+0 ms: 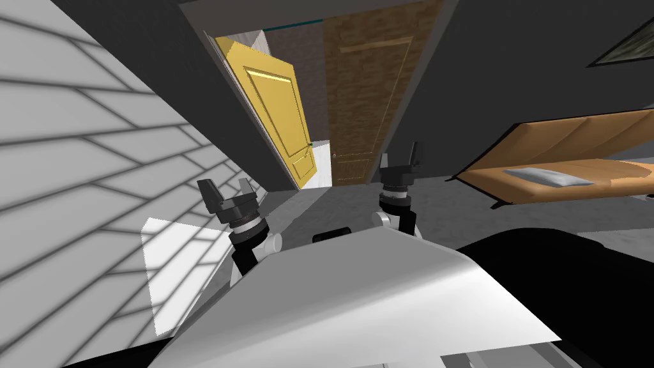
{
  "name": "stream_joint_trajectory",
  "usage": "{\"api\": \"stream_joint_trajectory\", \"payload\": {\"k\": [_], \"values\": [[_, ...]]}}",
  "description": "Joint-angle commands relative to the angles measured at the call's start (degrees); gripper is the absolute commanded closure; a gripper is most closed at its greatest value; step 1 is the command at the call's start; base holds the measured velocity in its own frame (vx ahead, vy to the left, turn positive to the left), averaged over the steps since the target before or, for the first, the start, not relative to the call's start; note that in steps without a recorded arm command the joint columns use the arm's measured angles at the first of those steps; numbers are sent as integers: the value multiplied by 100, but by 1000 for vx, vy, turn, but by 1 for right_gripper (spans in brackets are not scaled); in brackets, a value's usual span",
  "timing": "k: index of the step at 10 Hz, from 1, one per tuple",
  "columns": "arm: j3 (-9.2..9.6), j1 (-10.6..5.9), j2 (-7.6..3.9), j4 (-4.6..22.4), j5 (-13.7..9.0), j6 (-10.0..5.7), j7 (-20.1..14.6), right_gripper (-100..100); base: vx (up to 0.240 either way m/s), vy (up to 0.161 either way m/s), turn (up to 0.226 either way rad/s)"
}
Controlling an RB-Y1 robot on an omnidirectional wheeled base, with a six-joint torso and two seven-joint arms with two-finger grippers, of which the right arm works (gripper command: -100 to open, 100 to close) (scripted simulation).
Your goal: Push the door open
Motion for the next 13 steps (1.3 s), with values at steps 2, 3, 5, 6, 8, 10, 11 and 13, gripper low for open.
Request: {"api": "stream_joint_trajectory", "payload": {"k": [2, 3, 5, 6, 8, 10, 11, 13], "values": [[1, -114, -92, 338, -149, -70, -228, -100, 151, 3, 76], [1, -160, -126, 476, -210, -98, -320, -100, 116, -53, 71], [1, -225, -166, 669, -295, -139, -451, -100, 101, -35, 52], [1, -290, -206, 863, -381, -179, -581, -100, 106, -27, 70], [2, -367, -246, 1093, -482, -226, -736, -100, 107, -21, 66], [2, -449, -285, 1336, -589, -276, -899, -100, 103, -26, 63], [2, -489, -305, 1457, -643, -302, -981, -100, 112, -25, 64], [3, -583, -340, 1736, -766, -359, -1169, -100, 84, -22, 66]]}}
